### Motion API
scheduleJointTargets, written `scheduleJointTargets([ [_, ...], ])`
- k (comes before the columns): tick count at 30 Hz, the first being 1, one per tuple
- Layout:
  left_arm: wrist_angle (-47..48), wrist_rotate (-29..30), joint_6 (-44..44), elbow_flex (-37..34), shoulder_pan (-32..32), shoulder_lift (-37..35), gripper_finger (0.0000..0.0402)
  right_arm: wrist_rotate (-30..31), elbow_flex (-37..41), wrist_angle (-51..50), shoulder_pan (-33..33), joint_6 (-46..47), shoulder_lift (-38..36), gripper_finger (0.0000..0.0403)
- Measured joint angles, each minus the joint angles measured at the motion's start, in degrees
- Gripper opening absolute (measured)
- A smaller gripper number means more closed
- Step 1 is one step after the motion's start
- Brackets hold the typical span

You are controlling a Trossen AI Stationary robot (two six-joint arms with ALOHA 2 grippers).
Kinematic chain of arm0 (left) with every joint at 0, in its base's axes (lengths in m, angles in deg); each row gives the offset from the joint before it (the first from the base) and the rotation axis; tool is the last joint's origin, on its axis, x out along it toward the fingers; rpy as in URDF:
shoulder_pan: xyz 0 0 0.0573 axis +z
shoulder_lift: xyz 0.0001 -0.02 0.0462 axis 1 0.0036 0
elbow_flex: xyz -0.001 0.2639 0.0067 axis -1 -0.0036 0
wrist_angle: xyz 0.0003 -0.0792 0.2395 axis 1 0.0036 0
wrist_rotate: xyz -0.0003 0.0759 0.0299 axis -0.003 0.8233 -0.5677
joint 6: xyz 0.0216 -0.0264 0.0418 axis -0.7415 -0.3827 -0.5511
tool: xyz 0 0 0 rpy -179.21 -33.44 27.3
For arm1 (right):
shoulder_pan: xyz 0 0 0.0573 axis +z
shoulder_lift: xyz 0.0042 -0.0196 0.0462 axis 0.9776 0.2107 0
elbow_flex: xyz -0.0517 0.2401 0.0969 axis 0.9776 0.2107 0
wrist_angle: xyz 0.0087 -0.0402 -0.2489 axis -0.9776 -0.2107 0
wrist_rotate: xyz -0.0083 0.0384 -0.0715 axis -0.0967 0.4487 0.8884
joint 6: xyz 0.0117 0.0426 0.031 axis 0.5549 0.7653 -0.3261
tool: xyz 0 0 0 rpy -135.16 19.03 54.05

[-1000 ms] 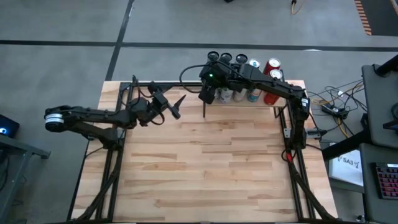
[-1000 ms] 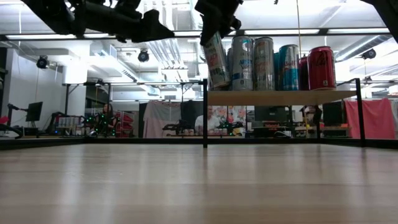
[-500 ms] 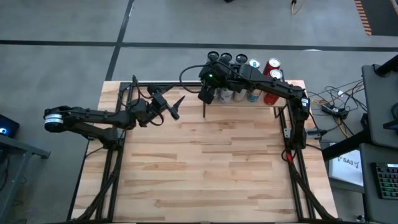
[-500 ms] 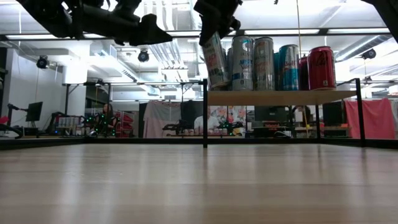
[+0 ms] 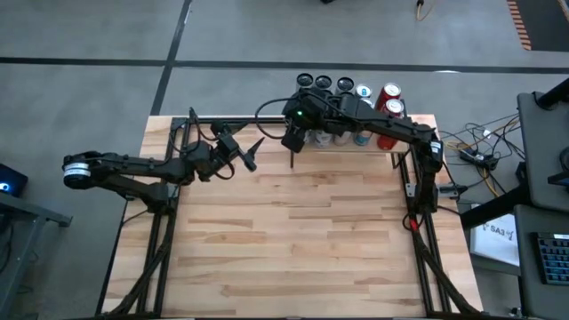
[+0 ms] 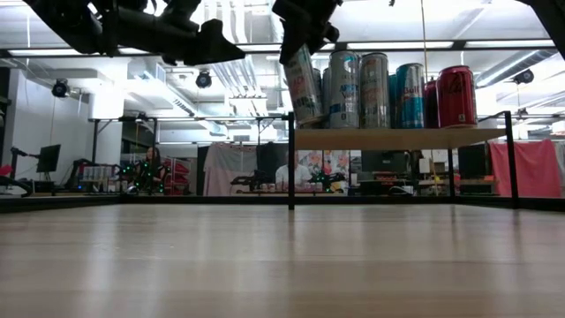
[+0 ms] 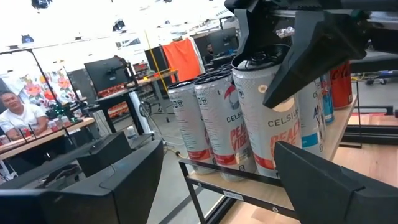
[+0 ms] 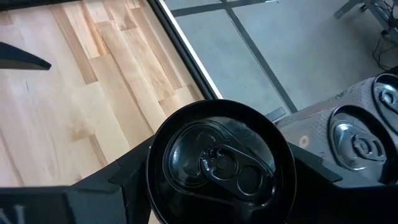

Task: Place canned beverage on shelf
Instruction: Put the white pink soda can on the shelf aligned with the other white pink soda cans

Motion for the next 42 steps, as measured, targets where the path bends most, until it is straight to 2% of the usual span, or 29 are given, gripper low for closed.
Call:
scheduleJointTargets([
  [9,0.7,0.0,1.4,-0.5,0.0,0.0,0.0291,0.5,1.4,1.2,0.7,-0.3,0.0,0.0243],
  [14,0.7,0.0,1.4,-0.6,0.0,0.0,0.0291,3.2,1.9,1.7,1.7,-0.6,0.0,0.0243],
  [31,0.6,-0.1,1.6,-0.7,0.0,0.0,0.0291,3.0,2.1,1.7,3.3,0.6,-1.9,0.0243],
  [33,0.6,-1.3,1.6,-0.8,0.0,0.0,0.0291,2.8,2.1,2.3,3.5,1.5,-2.8,0.0243],
  [38,-0.1,-10.2,1.6,-3.5,-0.1,-3.3,0.0291,2.9,2.1,6.3,4.6,0.7,-5.4,0.0243],
  [42,-1.4,-11.3,0.2,-7.2,0.0,-9.6,0.0291,2.8,2.1,12.7,4.7,-3.2,-6.8,0.0243],
])
